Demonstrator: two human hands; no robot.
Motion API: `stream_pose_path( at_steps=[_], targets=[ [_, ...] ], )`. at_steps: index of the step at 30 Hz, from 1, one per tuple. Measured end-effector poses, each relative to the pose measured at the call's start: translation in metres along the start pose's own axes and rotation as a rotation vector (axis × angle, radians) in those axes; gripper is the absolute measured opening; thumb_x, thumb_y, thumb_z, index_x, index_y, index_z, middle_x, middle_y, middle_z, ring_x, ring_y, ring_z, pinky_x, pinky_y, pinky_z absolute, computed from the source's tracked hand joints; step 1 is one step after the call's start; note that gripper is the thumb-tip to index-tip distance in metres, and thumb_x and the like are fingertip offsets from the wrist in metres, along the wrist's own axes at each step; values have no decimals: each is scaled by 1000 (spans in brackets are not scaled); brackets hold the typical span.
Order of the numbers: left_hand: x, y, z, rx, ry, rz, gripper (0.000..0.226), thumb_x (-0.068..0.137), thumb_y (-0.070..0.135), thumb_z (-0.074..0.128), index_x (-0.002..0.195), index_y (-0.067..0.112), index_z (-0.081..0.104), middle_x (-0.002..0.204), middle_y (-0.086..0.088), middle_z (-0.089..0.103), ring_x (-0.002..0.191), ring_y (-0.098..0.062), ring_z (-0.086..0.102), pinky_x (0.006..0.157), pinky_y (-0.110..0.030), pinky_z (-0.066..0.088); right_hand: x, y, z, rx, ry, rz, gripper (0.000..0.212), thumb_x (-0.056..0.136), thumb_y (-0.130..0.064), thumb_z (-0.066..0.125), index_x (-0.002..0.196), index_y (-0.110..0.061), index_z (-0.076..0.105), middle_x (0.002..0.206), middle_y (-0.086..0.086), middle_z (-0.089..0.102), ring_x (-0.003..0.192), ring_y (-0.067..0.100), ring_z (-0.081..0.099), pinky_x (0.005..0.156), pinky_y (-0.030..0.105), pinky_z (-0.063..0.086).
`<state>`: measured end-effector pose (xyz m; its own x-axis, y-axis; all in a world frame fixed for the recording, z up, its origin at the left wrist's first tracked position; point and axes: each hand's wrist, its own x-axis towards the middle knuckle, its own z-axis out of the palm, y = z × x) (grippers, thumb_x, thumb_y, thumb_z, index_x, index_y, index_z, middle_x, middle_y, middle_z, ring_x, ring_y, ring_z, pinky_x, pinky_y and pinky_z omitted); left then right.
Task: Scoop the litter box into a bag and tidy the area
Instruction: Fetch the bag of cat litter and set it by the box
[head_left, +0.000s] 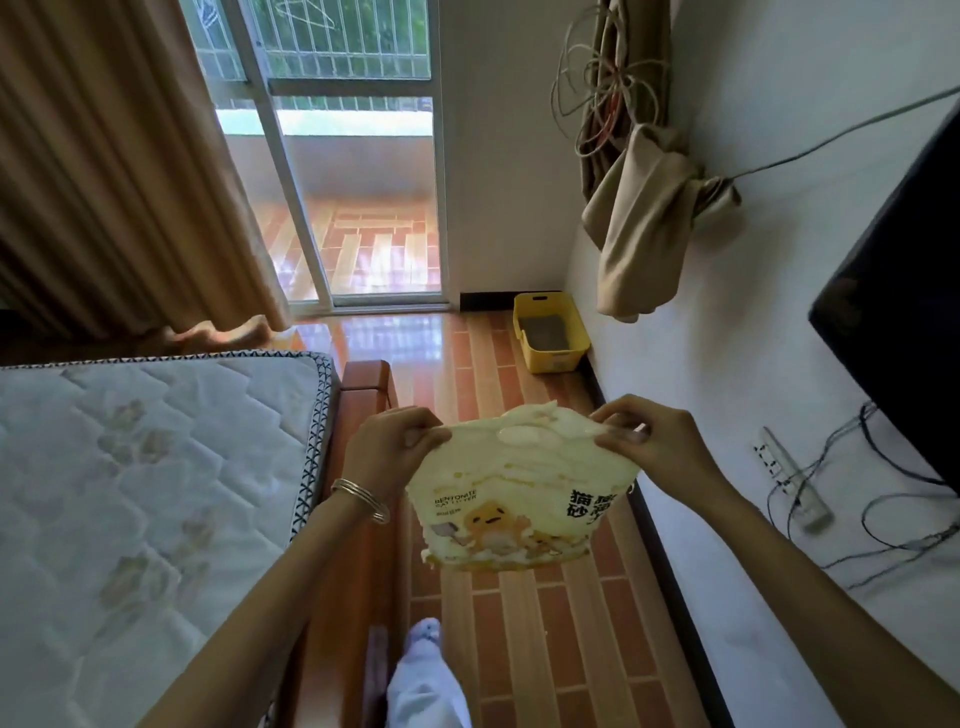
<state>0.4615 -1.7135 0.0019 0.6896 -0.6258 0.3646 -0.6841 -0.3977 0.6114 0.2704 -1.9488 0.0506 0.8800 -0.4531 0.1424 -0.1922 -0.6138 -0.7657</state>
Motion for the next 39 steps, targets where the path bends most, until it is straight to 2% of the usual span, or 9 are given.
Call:
stream_pose_path(
  at_steps=[5,12,18,22,26,32,36,39],
  targets=[
    [86,-54,0,1,-30,12,41,71,60,46,69,25,67,65,11,62,63,-14,59,57,-31,47,88,2,20,-7,-7,11,10,80,-12,70,88,-17,68,76,-11,64,70,-10,56,58,5,42],
    [205,-106,-7,-100,-143,32,37,69,59,46,64,27,63,60,20,56,61,-8,57,56,-22,39,199,-1,42,-18,60,59,14,79,-10,71,90,-19,70,75,-12,64,71,-6,57,61,5,41],
    [284,-153,0,-94,-186,20,43,67,59,45,69,24,68,67,11,61,67,-17,60,60,-32,46,268,3,62,-20,50,39,17,79,-9,70,93,-17,68,77,-16,62,76,-9,57,59,4,42],
    [328,-182,11,-55,-183,31,48,69,60,41,73,22,70,74,5,67,67,-16,59,59,-27,43,321,20,71,-23,17,26,16,80,-9,70,93,-18,69,75,-10,64,73,-3,59,60,6,42],
    [382,-206,25,-61,-181,10,47,68,60,42,72,21,69,71,7,64,68,-16,58,61,-28,42,386,41,74,-34,-3,12,16,80,-12,70,93,-22,68,77,-8,66,74,4,61,60,8,43],
    [486,-226,49,-23,-171,7,31,73,42,54,75,16,71,73,3,67,65,-16,57,54,-18,35,497,65,61,-36,9,-13,16,78,-11,71,91,-20,69,75,-10,65,73,2,59,62,7,41],
    [548,-244,66,-4,-186,-47,26,71,43,55,72,21,70,66,10,60,63,-14,53,53,-18,34,563,82,53,-22,-36,17,16,79,-10,71,92,-19,69,76,-8,66,72,-1,59,63,7,41],
    [590,-258,77,14,-180,-47,26,72,43,56,72,21,70,66,8,61,63,-14,53,53,-16,32,607,92,50,-27,-34,28,16,79,-11,71,92,-20,68,76,-11,65,71,-2,58,61,6,40]
  ],
)
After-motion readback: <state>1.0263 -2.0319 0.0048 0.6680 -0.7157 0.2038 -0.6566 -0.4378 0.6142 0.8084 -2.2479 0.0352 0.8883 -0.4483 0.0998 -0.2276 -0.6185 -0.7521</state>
